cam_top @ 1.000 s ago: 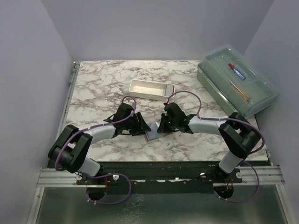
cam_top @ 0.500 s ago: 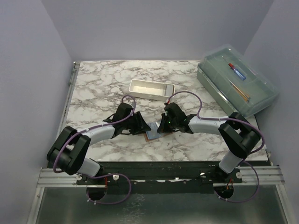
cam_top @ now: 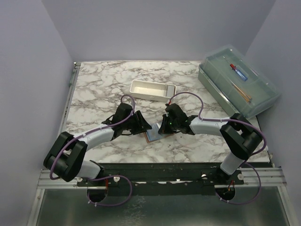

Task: Put the credit cards into the card holder
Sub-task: Insert the credit card into the card holder, then turn over the card holder at the center of the board.

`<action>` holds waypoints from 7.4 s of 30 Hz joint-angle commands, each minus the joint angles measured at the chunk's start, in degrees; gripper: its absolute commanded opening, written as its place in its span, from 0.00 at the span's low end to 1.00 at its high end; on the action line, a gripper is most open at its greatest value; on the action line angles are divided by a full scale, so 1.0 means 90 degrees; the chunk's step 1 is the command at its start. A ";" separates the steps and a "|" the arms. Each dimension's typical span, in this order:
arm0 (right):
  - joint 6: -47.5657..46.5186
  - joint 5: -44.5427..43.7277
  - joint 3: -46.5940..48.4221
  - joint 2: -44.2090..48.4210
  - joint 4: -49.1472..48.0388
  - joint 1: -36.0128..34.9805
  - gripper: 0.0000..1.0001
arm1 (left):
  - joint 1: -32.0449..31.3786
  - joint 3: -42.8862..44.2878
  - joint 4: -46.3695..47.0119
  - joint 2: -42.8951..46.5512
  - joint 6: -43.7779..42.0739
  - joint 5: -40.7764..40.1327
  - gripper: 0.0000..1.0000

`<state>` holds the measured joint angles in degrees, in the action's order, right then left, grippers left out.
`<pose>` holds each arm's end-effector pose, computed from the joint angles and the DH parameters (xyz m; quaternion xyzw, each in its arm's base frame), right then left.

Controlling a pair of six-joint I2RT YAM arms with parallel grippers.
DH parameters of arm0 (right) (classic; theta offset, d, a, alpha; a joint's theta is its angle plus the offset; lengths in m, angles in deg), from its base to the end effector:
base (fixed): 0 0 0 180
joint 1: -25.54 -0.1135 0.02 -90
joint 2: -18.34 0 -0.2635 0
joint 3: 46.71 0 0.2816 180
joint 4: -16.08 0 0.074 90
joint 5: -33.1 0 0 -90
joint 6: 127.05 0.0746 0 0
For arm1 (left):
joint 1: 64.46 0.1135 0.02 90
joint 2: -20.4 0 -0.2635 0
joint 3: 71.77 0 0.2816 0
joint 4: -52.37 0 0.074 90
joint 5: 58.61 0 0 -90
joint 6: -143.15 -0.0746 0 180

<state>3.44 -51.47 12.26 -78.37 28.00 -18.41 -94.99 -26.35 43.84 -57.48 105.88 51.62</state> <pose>0.2611 0.2615 0.0898 -0.0446 0.9367 0.2644 0.2252 0.2548 -0.1802 0.1255 -0.1010 0.8930 -0.3907 0.1990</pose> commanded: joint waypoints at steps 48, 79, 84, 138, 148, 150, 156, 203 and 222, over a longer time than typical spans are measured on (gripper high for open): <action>-0.0152 -0.0204 -0.0133 -0.0352 0.0287 -0.0045 0.00 | -0.0230 0.0167 0.0304 -0.0806 -0.0051 -0.0036 0.37; -0.0395 -0.0428 0.0128 0.0774 0.1069 -0.0044 0.21 | -0.0411 0.0870 -0.0041 -0.0781 0.0115 0.0080 0.00; -0.0065 -0.0564 0.0025 0.0977 0.1065 -0.0035 0.25 | -0.0486 0.1039 0.0055 -0.1009 0.0120 0.0217 0.06; -0.0073 -0.0727 -0.0275 0.0017 0.0323 -0.0038 0.00 | -0.0493 0.0750 0.0414 -0.1127 -0.0253 0.0291 0.36; 0.0122 -0.0433 -0.0343 0.0637 0.0472 -0.0033 0.09 | -0.0647 0.0927 0.0781 -0.0979 -0.0165 0.0864 0.24; 0.0169 -0.0502 -0.0280 0.0874 0.0715 -0.0034 0.18 | -0.0691 0.0988 0.0841 -0.1064 -0.0134 0.0974 0.27; 0.0287 -0.0570 -0.0249 0.1271 0.1087 -0.0015 0.29 | -0.0788 0.1092 0.0949 -0.1342 -0.0133 0.0985 0.31; 0.0658 -0.0005 0.0370 0.0901 0.0334 0.0850 0.36 | -0.0803 0.0802 0.1046 -0.1512 -0.0219 0.0721 0.24; 0.0671 -0.0104 0.0038 0.0926 0.0364 0.0851 0.12 | -0.0632 0.0610 0.0910 -0.1130 -0.0210 0.0578 0.51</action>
<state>9.85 -51.34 14.14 -70.56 31.00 -10.82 -101.65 -19.44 52.61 -70.55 104.50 58.79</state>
